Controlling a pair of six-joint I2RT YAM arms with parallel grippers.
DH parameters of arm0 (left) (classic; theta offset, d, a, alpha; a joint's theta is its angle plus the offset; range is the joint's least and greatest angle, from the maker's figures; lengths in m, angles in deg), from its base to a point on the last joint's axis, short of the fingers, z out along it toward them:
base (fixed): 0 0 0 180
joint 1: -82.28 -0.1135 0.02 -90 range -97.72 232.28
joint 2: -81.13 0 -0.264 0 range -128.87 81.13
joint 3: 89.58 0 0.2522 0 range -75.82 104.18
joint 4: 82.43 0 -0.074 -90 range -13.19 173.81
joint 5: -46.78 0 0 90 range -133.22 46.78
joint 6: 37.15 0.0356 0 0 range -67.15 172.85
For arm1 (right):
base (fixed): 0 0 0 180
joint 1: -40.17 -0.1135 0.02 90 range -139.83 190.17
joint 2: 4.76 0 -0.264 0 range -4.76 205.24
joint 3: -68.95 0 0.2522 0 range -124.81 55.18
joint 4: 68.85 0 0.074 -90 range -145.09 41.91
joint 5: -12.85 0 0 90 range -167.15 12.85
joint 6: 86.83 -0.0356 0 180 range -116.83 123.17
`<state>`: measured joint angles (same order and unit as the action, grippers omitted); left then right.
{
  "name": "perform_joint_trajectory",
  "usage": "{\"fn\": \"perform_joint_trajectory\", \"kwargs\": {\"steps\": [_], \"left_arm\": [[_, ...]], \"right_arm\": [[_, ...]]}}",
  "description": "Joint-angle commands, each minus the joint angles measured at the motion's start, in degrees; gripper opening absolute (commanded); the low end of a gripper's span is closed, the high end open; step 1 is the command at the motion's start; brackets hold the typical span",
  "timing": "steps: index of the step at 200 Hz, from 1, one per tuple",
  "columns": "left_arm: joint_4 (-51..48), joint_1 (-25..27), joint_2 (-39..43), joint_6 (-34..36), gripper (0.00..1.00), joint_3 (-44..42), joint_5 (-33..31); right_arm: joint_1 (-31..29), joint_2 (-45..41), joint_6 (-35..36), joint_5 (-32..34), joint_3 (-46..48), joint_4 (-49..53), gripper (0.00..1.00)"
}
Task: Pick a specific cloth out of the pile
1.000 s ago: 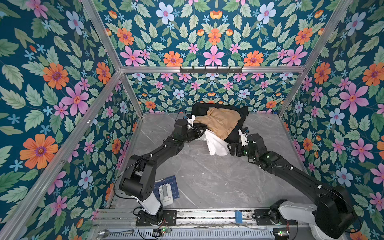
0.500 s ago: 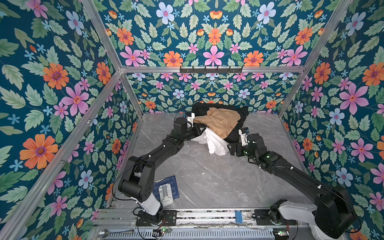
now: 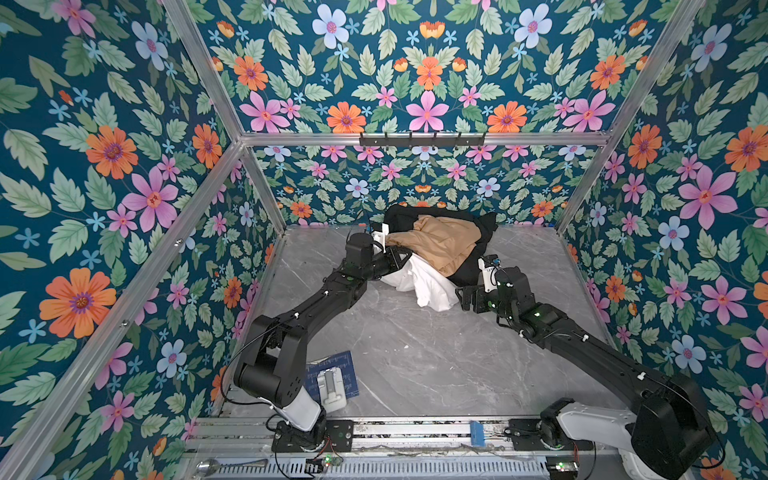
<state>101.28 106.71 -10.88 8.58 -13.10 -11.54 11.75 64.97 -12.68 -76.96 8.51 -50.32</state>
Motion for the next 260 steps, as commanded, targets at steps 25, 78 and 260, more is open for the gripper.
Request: {"fn": "perform_joint_trajectory", "kwargs": {"steps": [25,78,260], "left_arm": [[2.3,0.01,0.71,1.3,0.0,0.7,0.18],[2.17,0.01,1.14,1.48,0.0,0.96,0.54],[0.37,0.1,2.35,14.61,0.0,-0.2,5.98]], "right_arm": [[-0.02,-0.53,0.58,0.25,0.28,-0.6,0.99],[-0.05,-1.42,1.09,-1.45,0.71,-1.3,0.99],[-0.05,-4.4,28.14,-24.53,3.26,-3.81,0.99]]}}
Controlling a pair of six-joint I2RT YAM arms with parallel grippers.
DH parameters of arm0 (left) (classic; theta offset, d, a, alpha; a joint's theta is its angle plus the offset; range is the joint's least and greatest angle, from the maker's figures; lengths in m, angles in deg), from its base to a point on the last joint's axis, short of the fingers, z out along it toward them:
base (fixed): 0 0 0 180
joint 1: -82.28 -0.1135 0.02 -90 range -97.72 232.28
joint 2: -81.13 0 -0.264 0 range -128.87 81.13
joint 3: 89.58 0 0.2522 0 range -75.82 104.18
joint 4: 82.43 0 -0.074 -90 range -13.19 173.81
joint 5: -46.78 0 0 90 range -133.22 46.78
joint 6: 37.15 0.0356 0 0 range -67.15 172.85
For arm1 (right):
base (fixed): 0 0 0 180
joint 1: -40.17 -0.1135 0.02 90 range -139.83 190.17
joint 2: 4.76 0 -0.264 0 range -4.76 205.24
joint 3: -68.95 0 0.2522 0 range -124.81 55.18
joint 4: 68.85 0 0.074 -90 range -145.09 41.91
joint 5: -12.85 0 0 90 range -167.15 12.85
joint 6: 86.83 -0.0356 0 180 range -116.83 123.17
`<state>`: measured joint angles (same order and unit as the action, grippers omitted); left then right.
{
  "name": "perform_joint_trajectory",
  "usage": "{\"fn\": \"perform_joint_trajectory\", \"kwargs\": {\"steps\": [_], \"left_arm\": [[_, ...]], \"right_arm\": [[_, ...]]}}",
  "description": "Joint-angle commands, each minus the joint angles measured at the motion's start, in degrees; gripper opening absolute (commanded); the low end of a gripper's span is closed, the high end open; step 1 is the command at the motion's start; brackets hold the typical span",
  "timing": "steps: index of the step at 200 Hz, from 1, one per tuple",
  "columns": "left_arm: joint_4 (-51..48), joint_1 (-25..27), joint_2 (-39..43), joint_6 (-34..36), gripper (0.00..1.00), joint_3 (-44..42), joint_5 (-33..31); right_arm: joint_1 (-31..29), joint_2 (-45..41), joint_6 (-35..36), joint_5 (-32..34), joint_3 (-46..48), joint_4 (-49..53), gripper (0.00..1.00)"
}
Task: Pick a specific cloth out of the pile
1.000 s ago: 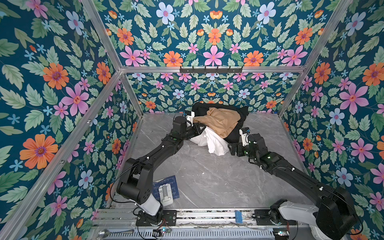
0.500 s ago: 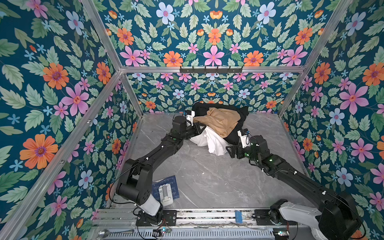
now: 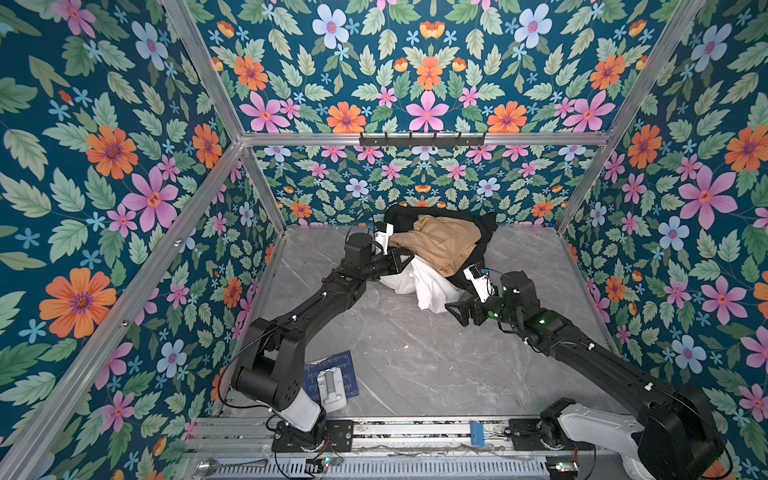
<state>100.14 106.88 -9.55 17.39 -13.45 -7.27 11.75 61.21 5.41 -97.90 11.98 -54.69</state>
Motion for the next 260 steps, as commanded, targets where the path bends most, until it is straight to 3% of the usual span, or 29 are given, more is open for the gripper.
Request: {"fn": "perform_joint_trajectory", "kwargs": {"steps": [1,73,260], "left_arm": [[1.46,-0.08,1.06,5.95,0.0,0.13,1.79],[0.19,-0.11,3.58,12.73,0.0,-0.28,4.69],[-3.16,-0.16,8.28,13.45,0.0,2.06,7.55]], "right_arm": [[-0.05,-0.64,10.04,-3.59,-0.22,0.56,0.99],[-0.01,1.41,9.97,-6.49,-0.52,-1.27,0.99],[-0.05,-3.8,8.66,-3.94,0.73,-3.29,0.99]]}}
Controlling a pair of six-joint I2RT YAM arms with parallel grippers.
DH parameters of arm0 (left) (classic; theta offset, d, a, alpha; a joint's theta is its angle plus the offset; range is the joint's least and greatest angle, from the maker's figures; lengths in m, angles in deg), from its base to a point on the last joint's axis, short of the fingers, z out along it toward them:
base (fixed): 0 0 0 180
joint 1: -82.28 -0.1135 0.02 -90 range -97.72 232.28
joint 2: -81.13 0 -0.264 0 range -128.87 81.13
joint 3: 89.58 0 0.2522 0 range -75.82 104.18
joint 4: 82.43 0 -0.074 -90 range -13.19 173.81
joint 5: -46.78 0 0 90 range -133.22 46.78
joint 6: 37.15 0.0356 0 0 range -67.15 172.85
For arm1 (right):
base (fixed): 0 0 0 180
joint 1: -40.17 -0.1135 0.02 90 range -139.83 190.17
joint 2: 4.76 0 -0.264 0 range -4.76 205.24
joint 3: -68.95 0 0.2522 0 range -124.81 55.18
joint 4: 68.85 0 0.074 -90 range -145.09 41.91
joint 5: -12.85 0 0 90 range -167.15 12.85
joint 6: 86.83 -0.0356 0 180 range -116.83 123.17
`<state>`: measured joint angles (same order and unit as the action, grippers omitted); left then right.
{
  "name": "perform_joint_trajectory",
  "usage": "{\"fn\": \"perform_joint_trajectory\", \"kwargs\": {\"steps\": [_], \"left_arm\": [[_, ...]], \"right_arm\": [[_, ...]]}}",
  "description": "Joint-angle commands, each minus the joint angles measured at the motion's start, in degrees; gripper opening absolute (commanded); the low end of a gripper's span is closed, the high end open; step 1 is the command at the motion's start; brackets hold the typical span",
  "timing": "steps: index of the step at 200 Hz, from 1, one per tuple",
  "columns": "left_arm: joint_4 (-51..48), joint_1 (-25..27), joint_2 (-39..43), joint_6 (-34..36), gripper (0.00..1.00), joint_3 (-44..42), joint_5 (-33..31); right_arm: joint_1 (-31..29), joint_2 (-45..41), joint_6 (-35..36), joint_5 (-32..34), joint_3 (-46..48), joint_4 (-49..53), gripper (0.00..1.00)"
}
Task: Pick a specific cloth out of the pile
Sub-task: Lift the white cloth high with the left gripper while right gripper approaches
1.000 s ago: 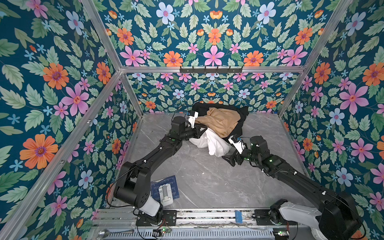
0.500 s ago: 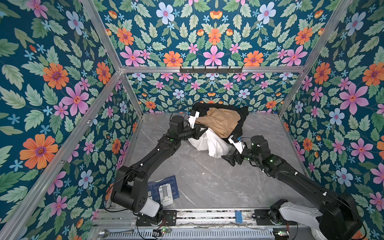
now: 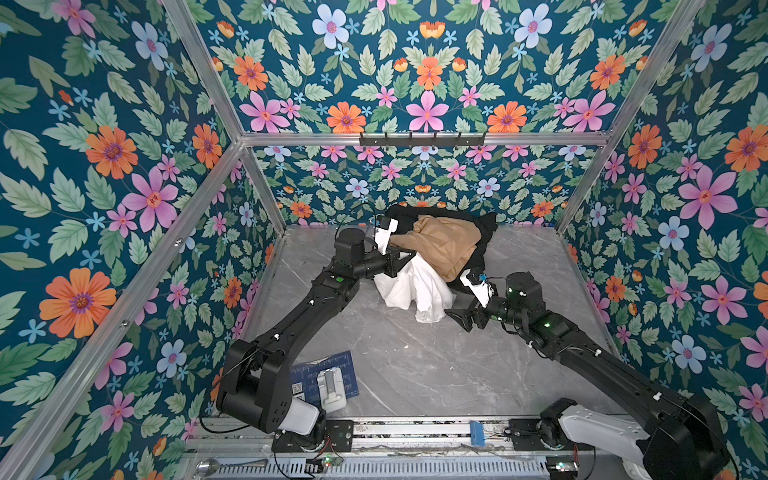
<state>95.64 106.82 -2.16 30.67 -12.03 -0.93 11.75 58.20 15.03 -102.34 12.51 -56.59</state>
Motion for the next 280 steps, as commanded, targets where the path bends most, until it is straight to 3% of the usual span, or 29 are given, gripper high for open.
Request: {"fn": "perform_joint_trajectory", "kwargs": {"steps": [1,166,280], "left_arm": [[1.3,-0.1,0.96,0.14,0.0,0.63,1.17],[2.56,-0.06,5.6,-2.42,0.0,3.39,4.43],[10.87,0.12,8.05,-10.02,0.0,5.96,9.03]], "right_arm": [[-0.05,-0.8,-0.96,0.49,0.21,-1.35,0.99],[-0.02,-8.81,-1.3,2.6,3.4,-0.58,0.99],[-0.01,-12.67,-1.23,2.34,1.91,2.13,0.99]]}}
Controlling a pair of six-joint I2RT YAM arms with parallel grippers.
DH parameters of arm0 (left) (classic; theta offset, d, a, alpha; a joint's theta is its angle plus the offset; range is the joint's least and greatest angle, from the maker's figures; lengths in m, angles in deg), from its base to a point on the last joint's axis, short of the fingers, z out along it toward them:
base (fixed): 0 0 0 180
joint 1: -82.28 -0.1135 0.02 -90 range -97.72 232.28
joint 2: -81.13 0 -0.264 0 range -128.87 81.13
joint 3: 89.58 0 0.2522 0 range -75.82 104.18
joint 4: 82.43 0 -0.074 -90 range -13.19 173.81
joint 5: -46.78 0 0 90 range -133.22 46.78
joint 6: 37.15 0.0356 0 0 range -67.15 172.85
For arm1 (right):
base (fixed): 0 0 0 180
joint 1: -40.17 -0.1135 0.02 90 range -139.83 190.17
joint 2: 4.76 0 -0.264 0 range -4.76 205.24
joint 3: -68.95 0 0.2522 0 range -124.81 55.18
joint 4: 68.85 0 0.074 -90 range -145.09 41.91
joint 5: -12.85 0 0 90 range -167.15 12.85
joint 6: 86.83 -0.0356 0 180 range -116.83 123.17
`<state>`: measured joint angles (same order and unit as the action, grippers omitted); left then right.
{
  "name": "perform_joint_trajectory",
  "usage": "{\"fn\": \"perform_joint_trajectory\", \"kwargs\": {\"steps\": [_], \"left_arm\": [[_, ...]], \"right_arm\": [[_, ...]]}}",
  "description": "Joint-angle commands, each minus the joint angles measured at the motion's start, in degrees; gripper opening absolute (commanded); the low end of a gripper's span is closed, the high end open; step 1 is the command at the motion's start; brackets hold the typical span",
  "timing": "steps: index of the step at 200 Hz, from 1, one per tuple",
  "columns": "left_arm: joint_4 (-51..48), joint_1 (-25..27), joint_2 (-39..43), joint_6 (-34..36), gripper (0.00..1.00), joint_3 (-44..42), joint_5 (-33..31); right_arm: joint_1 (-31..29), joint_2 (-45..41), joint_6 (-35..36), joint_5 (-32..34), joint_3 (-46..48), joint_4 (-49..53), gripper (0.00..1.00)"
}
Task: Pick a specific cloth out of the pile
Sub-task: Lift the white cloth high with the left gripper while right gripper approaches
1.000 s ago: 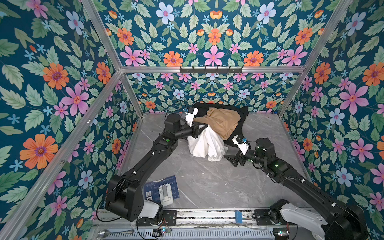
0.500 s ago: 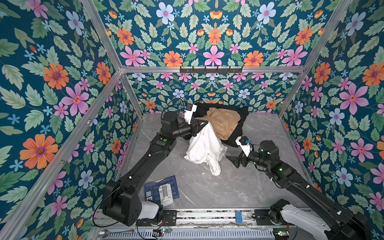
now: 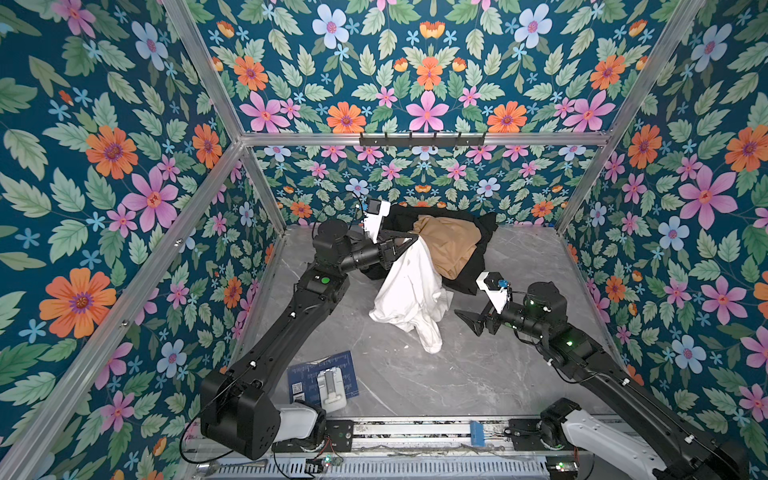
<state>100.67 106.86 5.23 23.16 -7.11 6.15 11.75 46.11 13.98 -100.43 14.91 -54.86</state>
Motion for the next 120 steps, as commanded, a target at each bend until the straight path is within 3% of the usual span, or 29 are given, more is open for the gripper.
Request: {"fn": "perform_joint_trajectory", "kwargs": {"steps": [1,86,120], "left_arm": [[5.87,0.1,0.75,-2.53,0.0,1.1,1.96],[11.67,0.69,1.54,-8.49,0.0,4.72,3.24],[15.46,1.24,1.46,-11.78,0.0,5.69,3.68]], "right_arm": [[-0.03,-0.64,-0.17,0.44,-0.5,0.44,0.99],[-0.01,-3.22,-0.7,-0.52,-0.77,1.17,0.99],[0.0,-3.92,-0.46,-3.87,-0.34,1.44,0.99]]}}
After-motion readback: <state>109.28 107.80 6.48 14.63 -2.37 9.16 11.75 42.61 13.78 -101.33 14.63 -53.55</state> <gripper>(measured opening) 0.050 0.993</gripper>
